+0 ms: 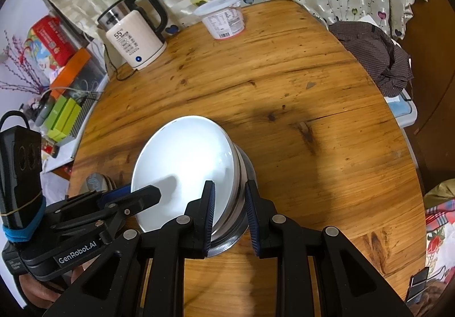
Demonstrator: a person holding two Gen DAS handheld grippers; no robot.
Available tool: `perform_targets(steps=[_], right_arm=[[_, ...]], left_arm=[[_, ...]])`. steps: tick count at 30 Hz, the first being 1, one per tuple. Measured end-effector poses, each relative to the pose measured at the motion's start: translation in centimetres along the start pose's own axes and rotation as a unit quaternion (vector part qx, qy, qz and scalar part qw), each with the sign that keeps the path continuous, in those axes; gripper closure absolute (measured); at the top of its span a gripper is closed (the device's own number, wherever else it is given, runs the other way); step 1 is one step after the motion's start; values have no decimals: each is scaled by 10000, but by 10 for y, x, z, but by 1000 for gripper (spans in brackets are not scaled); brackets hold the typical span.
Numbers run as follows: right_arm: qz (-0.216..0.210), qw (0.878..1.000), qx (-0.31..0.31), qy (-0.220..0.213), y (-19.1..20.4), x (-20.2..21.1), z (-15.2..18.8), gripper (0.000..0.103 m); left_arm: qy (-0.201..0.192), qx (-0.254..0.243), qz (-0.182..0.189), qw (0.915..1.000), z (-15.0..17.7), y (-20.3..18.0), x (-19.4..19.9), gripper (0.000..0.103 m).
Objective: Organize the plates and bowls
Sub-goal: 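Lower the white bowl into the steel bowl stack with both grippers, then open both grippers and regrip the rim of the steel bowl stack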
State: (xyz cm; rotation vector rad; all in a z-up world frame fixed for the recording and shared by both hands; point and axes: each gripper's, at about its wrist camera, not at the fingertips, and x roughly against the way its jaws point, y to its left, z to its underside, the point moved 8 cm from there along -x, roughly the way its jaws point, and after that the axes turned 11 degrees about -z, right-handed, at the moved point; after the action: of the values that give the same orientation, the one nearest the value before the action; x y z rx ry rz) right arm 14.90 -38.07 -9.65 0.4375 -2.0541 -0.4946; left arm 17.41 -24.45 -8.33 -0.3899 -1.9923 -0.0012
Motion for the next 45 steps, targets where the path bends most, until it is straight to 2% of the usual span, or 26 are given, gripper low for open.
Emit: perform_targets(steps=[4,8,15,22,29,45], right_arm=[[-63,10000,19,26,-1,1,1,80],[-79,10000,41,-4,-1,3,1,68],[-221,9995,127,-172,2,15,0,62],[-254,9973,461,-502,6,31,0,56],[-216,9942,718,-771,4,48,4,56],[-489,9957,308,-728,-14,63,20,55]], left_arm=[[41,113,110,9999,2,5,-2,73],[-41,198,147,9997,3,9,2,73],[-251,364,201,9988,1,17,13,73],[-702,322,210,9968,0,22,32,73],[-917,340,160,9951,6,31,42,73],[-734,653,217,9949,25,49,40,73]])
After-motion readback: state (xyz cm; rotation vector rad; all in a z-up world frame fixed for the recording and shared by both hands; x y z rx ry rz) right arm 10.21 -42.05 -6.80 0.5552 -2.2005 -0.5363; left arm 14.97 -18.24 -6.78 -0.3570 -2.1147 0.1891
